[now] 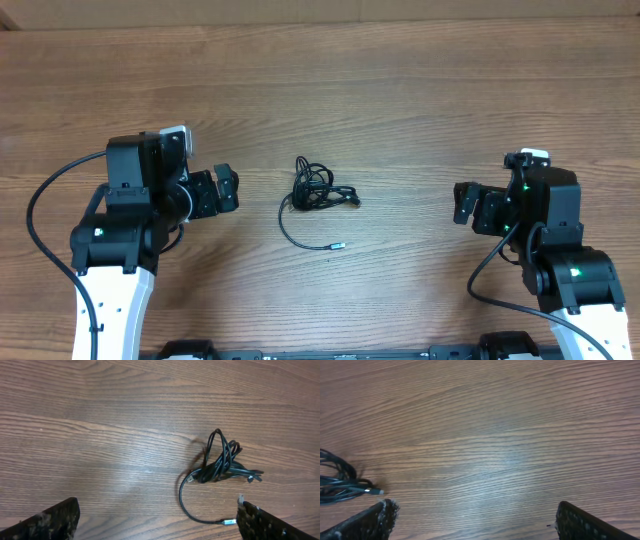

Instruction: Untangle cables

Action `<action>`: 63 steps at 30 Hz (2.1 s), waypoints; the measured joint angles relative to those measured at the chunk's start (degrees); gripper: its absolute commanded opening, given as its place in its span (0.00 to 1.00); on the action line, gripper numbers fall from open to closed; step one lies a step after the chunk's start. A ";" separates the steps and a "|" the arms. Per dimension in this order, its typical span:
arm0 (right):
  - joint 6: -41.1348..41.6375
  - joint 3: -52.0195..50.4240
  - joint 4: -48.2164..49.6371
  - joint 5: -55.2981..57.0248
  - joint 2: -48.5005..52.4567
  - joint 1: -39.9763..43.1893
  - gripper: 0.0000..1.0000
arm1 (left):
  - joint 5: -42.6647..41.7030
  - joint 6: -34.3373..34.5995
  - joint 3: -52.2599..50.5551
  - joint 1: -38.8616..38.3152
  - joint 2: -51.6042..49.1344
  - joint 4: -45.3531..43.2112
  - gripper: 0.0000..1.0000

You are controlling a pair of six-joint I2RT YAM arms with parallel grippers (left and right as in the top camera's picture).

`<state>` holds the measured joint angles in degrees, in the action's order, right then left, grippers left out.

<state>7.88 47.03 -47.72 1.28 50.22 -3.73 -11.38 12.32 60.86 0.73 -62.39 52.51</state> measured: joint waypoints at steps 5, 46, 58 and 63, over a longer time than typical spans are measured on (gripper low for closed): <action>0.02 0.00 -0.02 -0.96 0.00 -0.02 1.00 | -0.37 2.23 0.00 0.00 -0.85 -4.92 1.00; 0.02 0.00 -0.92 -1.09 -0.02 -0.02 1.00 | 3.91 -3.56 6.12 -23.45 -36.98 -19.19 0.52; 0.02 0.00 -0.96 -1.11 -0.02 0.00 1.00 | 3.39 -2.62 6.16 -24.39 -39.43 -18.93 0.04; 0.02 0.00 -0.04 -6.29 0.00 0.00 1.00 | -3.43 -2.08 9.38 -24.39 -39.43 -18.32 0.04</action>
<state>7.90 47.03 -47.77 -5.02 50.22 -3.73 -14.81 10.24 70.24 -23.66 -101.82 34.20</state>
